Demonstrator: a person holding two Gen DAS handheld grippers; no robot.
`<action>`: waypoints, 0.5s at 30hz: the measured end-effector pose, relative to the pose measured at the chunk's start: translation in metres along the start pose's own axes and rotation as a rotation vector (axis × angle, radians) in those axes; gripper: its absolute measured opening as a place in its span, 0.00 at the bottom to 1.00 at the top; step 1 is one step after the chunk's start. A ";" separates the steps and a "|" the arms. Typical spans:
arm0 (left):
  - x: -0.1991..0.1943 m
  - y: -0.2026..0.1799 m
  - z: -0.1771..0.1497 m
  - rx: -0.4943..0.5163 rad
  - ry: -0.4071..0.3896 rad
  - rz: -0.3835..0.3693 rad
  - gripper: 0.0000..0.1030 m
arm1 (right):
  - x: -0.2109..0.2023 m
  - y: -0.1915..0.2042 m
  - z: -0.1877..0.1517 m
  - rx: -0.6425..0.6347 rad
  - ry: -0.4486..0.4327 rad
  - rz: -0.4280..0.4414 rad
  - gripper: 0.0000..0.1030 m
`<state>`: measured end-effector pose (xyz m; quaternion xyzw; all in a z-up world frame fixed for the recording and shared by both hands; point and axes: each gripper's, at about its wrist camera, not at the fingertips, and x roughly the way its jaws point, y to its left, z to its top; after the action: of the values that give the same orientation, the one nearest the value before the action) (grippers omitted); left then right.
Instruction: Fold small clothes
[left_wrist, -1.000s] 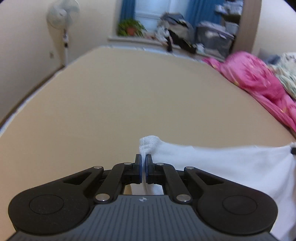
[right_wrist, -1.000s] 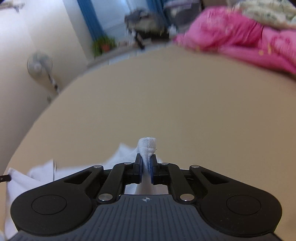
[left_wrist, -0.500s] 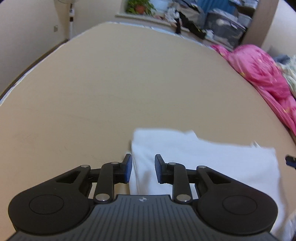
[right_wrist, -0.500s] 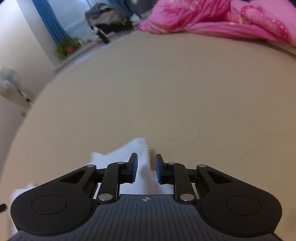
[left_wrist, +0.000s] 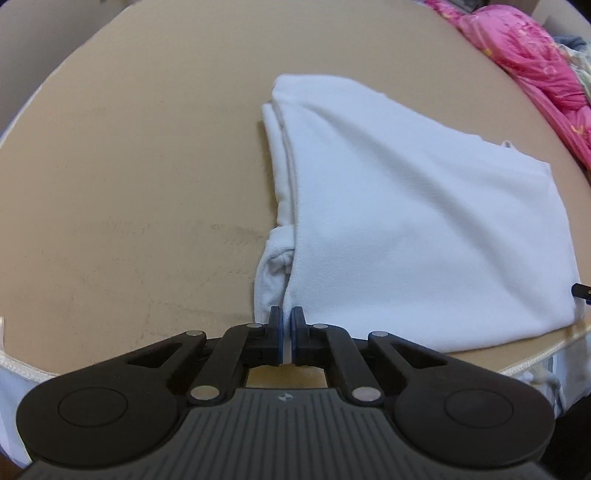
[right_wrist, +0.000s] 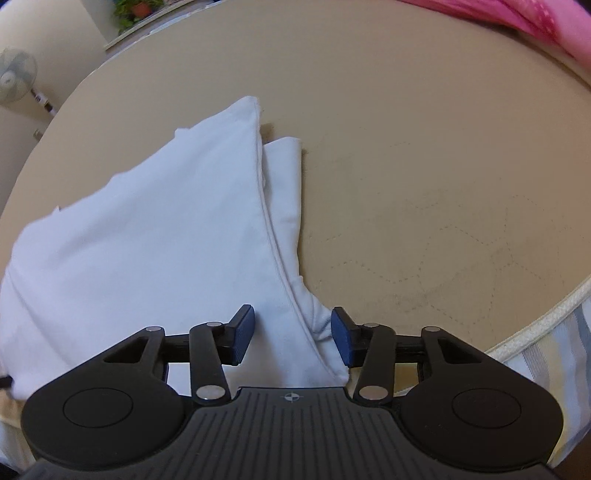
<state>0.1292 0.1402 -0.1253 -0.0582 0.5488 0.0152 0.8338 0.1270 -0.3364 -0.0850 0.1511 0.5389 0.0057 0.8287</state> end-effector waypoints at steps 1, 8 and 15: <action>-0.002 0.000 -0.001 0.019 -0.003 0.010 0.04 | -0.002 -0.003 -0.001 0.017 -0.013 0.009 0.15; -0.010 -0.011 -0.007 0.042 -0.038 0.055 0.08 | -0.017 -0.016 -0.006 0.125 -0.067 -0.002 0.07; -0.029 -0.012 -0.015 0.047 -0.107 0.085 0.09 | -0.031 0.012 -0.009 -0.078 -0.194 -0.001 0.33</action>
<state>0.1050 0.1280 -0.1034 -0.0142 0.5056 0.0410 0.8617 0.1074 -0.3277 -0.0572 0.1180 0.4557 0.0117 0.8822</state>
